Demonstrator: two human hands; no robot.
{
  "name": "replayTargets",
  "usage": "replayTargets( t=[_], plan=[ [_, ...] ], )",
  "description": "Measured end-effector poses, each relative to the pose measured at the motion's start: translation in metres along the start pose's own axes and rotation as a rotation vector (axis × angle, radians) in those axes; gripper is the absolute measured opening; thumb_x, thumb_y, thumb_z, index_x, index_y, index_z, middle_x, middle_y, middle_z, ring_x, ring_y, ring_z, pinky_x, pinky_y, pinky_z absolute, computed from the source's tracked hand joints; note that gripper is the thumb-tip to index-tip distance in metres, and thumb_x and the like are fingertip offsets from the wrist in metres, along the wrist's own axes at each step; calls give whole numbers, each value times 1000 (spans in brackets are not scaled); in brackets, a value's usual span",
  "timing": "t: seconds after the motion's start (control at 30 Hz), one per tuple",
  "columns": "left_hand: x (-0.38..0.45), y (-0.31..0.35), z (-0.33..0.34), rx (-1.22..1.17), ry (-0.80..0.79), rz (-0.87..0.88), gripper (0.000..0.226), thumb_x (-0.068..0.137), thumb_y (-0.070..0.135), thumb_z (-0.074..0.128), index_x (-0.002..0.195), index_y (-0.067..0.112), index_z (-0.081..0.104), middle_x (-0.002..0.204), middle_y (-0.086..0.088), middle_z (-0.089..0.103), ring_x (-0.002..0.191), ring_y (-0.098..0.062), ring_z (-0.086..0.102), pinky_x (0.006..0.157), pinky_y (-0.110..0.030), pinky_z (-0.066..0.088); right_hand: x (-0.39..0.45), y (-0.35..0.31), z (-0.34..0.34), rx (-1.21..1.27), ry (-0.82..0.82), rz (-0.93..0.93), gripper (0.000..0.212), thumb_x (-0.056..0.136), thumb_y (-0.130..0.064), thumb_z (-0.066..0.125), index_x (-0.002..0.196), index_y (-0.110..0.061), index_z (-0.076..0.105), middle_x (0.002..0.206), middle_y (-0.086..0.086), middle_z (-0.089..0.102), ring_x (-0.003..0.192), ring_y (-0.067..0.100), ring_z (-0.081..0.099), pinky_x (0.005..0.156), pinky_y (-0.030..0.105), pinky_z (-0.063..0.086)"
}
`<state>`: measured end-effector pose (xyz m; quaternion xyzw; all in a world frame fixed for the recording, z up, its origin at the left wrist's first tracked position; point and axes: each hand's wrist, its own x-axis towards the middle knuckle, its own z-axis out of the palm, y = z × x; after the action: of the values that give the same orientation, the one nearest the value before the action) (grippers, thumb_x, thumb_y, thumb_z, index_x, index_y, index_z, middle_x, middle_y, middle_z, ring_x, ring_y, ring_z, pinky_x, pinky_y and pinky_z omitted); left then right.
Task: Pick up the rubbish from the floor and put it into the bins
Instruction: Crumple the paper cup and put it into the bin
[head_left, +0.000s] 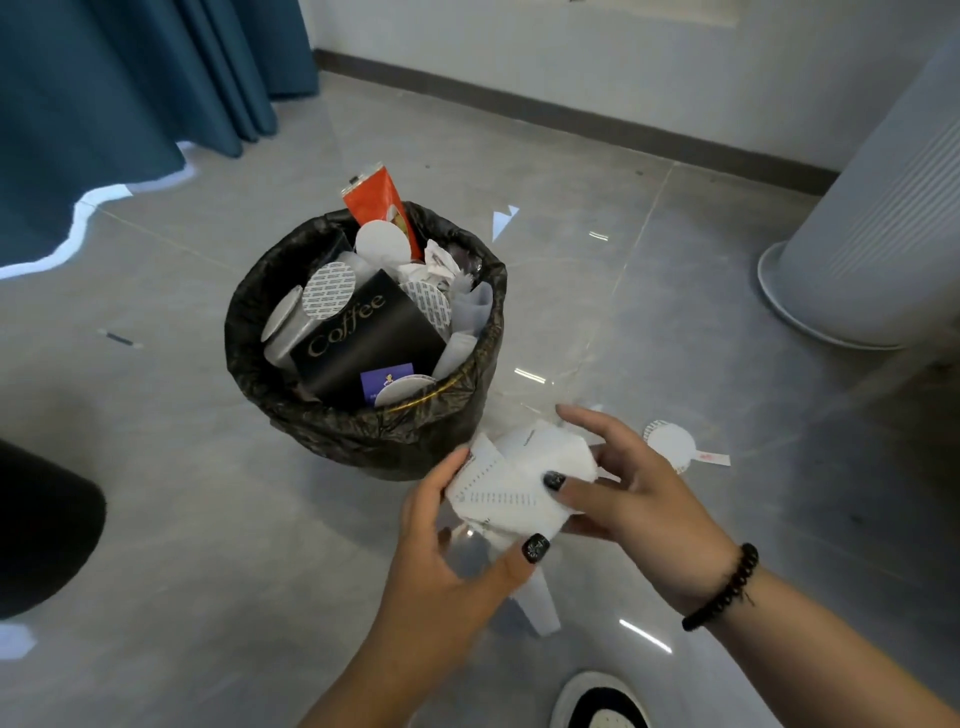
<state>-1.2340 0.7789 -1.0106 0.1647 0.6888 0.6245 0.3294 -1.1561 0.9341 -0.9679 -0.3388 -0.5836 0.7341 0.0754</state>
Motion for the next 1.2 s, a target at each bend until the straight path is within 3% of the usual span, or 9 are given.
replayTargets(
  t=[0.2, 0.3, 0.4, 0.57, 0.7, 0.83, 0.97, 1.07, 1.2],
  plan=[
    [3, 15, -21, 186, 34, 150, 81, 56, 48, 81, 128, 51, 45, 130, 22, 53, 122, 5, 48, 96, -25, 47, -4, -4, 6, 293, -187, 53, 54, 76, 10, 63, 121, -19, 57, 110, 15, 67, 92, 32, 69, 61, 33, 59],
    [1, 17, -24, 190, 26, 186, 72, 58, 43, 88, 118, 56, 49, 123, 26, 57, 117, 5, 52, 92, -21, 49, -5, -2, 5, 64, -153, -23, 57, 74, 11, 68, 119, -22, 57, 100, 15, 69, 87, 31, 70, 64, 36, 60],
    [1, 13, -25, 167, 14, 193, 61, 66, 24, 81, 113, 52, 54, 117, 22, 62, 112, -1, 59, 88, -17, 51, -6, 3, 4, -290, -98, -196, 52, 72, 3, 76, 111, -29, 61, 81, 1, 67, 78, 18, 68, 67, 35, 58],
    [6, 13, -29, 236, -44, 206, 63, 76, 3, 76, 106, 54, 55, 108, 23, 64, 105, -1, 61, 82, -16, 52, -2, 4, -3, -725, 14, -477, 44, 61, -24, 86, 97, -40, 67, 93, -8, 50, 92, 6, 52, 74, 13, 46],
    [8, 20, -31, 229, -87, 220, 58, 76, 1, 76, 103, 49, 58, 104, 18, 66, 100, -6, 63, 81, -23, 55, 2, 6, -9, -604, -148, -408, 54, 60, -37, 82, 108, -46, 59, 122, -12, 45, 117, 0, 47, 95, 15, 45],
    [10, 26, -33, 219, -121, 264, 58, 74, -6, 75, 103, 42, 61, 103, 15, 65, 97, -6, 63, 77, -25, 56, 5, 6, -9, -406, -408, -291, 58, 71, -29, 76, 123, -42, 53, 120, -12, 60, 108, 14, 61, 89, 31, 54],
    [9, 23, -31, 131, -83, 237, 61, 67, 8, 81, 111, 44, 59, 109, 21, 64, 99, -4, 64, 69, -20, 56, 9, 8, -3, -393, -302, -425, 47, 74, -34, 72, 120, -37, 60, 113, -9, 63, 102, 16, 63, 83, 35, 56],
    [12, 21, -28, -24, -109, 131, 68, 64, 11, 82, 122, 29, 51, 105, 19, 69, 92, -4, 69, 66, -19, 55, 11, 9, 0, -371, -235, -505, 45, 74, -43, 71, 117, -35, 62, 107, -6, 62, 96, 19, 62, 78, 40, 56],
    [4, 20, -23, -227, -146, -110, 24, 78, 19, 71, 101, 19, 65, 79, 5, 75, 70, -5, 69, 58, -17, 53, 14, 10, 4, -361, -115, -693, 38, 74, -23, 70, 111, -29, 65, 103, -6, 61, 99, 12, 60, 78, 22, 53]
  ],
)
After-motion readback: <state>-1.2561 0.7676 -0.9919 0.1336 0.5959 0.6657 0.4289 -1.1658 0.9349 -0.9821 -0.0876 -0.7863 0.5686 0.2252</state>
